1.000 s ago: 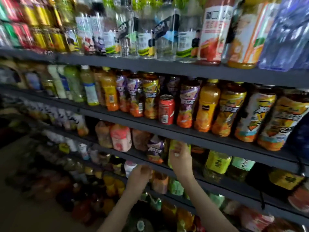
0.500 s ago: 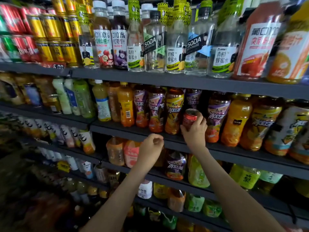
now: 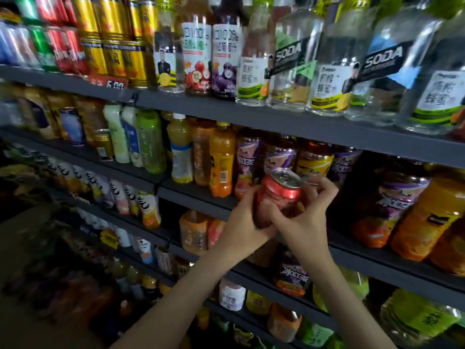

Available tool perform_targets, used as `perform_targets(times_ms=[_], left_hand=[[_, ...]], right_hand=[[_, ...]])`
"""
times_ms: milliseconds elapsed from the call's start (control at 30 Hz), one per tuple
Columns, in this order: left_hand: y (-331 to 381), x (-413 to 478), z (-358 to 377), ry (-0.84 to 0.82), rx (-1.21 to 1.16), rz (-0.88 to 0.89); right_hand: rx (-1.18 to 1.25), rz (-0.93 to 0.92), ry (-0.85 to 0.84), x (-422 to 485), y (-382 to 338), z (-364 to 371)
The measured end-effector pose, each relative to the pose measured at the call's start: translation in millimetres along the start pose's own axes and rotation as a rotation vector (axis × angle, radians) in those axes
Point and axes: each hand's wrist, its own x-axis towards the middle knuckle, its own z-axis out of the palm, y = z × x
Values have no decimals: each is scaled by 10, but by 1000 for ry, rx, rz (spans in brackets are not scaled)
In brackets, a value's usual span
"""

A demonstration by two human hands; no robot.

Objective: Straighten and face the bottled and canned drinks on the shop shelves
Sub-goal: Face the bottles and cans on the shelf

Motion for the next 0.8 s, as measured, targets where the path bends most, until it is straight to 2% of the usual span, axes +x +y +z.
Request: perform_targets(times_ms=[100,167,200,333,400,500,567,633,700,800], left_hand=[[-162,-79,-658,107,147,-39],[-295,-179,-1188,160,229,-93],[-359,-233,-1470,174,290,-113],[-570,-411,-2654,179,469,-232],[-623,-466,-3237,189,535,-279],[-645,-495,-3983,230,502,-305],[-648,-452,-4421,232,429,-307],[-657,-356,-4824,281,205,-275],[-641,-248,-5143,340,-31,-208],[-661,-76,-5380,296,-87,-55]], right_hand=[[9,73,-233,71,-10,550],[-170,7,-397,89,-3,1008],[-296,-96,-455,89,-5,1259],[-734,-736,-661,42,-42,2349],[-886,-869,-670,-3,-101,2932],[-925,-911,-575,-7,-249,3760],[-855,-921,-502,69,-328,4193],[-714,-840,-466,174,-377,4512],[-548,-617,-434,252,-479,4734],[-309,-264,-374,420,-612,4982]])
